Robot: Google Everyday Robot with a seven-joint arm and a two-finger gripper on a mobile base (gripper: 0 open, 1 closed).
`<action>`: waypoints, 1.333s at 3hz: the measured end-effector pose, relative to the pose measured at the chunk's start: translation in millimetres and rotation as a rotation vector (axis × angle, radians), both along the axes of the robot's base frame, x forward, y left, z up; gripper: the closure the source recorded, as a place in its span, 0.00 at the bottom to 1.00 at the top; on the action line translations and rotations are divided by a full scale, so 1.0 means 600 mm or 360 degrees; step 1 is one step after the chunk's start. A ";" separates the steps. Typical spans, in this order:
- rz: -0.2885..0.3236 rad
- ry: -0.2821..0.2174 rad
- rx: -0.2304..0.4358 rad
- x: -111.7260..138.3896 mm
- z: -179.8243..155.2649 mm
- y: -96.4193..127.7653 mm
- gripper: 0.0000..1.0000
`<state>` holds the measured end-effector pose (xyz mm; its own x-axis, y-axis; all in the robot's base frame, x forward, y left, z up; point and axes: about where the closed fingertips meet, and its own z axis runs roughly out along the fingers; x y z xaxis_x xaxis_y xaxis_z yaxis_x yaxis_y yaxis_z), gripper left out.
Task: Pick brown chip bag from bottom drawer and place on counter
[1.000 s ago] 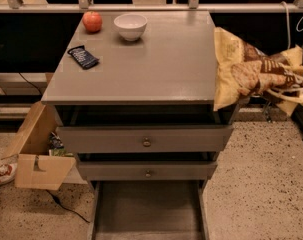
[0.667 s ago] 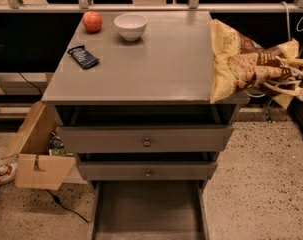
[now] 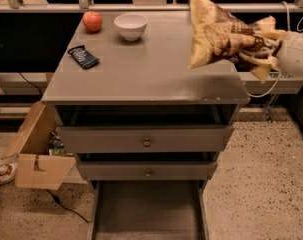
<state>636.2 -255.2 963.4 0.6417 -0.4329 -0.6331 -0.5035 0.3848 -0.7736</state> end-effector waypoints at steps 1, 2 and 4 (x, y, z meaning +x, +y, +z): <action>-0.0101 0.0135 -0.0024 0.060 -0.012 0.037 1.00; -0.0127 0.0262 -0.0048 0.113 -0.033 0.083 1.00; -0.0082 0.0324 -0.0029 0.196 -0.039 0.158 0.58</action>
Offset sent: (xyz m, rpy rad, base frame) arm 0.1034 0.0782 -0.0348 -0.0487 0.2605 -0.1035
